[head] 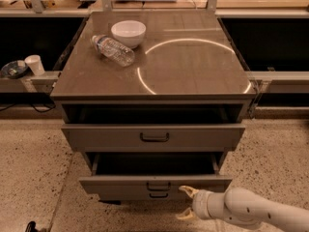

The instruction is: Close middle drawer

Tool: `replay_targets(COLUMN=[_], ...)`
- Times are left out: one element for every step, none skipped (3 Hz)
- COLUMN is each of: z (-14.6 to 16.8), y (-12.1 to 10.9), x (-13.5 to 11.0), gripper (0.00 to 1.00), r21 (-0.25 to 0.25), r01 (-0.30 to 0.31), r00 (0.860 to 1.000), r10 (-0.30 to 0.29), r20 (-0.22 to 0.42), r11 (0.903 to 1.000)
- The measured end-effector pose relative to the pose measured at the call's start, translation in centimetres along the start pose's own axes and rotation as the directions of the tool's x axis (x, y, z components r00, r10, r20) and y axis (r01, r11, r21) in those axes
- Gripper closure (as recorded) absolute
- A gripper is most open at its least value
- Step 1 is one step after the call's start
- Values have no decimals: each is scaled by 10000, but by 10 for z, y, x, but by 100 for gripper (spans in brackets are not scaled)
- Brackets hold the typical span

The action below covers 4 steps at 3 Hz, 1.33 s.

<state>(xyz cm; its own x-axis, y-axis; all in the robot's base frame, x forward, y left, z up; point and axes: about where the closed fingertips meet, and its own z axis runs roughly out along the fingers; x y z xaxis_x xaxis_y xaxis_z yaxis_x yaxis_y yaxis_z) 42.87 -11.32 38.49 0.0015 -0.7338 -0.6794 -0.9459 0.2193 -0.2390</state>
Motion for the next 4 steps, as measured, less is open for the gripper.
replay_targets(z=[9,11,11,11], y=[-26,-44,-44,-44], x=[1,4,4,4], gripper=[60,57,32,11], r21=[338,954,954,954], r01=[176,128,128,128], r00=[9997,9993,9993,9993], r10=[-170,-94,-94,-94], r20=[-189,-360,-360,-360], r11=[9993,9954,9954,9954])
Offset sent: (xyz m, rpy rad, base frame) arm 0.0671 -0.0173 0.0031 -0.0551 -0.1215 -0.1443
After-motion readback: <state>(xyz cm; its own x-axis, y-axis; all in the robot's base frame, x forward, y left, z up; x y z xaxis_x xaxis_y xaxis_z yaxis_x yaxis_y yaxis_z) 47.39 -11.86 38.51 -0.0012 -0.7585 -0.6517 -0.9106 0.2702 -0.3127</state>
